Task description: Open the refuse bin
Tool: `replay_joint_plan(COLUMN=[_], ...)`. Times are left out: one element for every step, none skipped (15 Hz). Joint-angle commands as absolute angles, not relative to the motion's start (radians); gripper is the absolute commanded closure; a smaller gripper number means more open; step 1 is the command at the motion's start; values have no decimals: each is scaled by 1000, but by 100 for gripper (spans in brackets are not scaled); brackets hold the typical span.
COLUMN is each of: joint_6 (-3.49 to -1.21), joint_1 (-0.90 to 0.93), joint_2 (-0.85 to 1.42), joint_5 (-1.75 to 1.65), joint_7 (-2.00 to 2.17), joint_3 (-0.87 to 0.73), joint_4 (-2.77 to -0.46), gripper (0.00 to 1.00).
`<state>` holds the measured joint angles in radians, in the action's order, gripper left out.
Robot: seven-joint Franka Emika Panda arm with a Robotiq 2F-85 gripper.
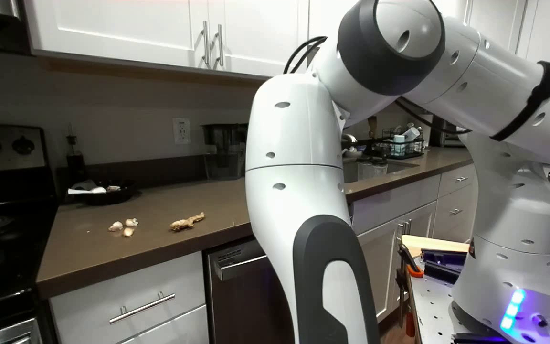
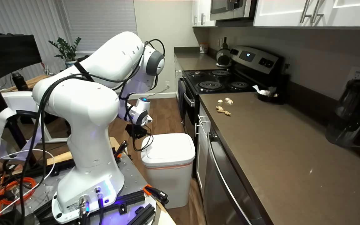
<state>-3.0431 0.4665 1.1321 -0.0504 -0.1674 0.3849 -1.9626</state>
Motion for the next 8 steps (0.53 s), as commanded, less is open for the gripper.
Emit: replay_joint_plan(joint_6=[-3056,-3056,-3058,-3058,-3063,-3069,-3074,-3077], joint_1=[479,480,483,490,499,506,516,526], joint_2=[1173,1180,1185,1188,1193,1196,1199,1200], joint_5=[-98,-107,-114,-123,-130,-137,-144,-150], joint_7=[-160,-161,-161,-160,-159,-158,-157,-157], joint_3=[367,363,357,348,337,328,318,305], joint_4=[-1922,-1914,-1909,-1903,-1897,-1891,-1886,-1882], gripper=[100,100,100,100,100,100,100,100])
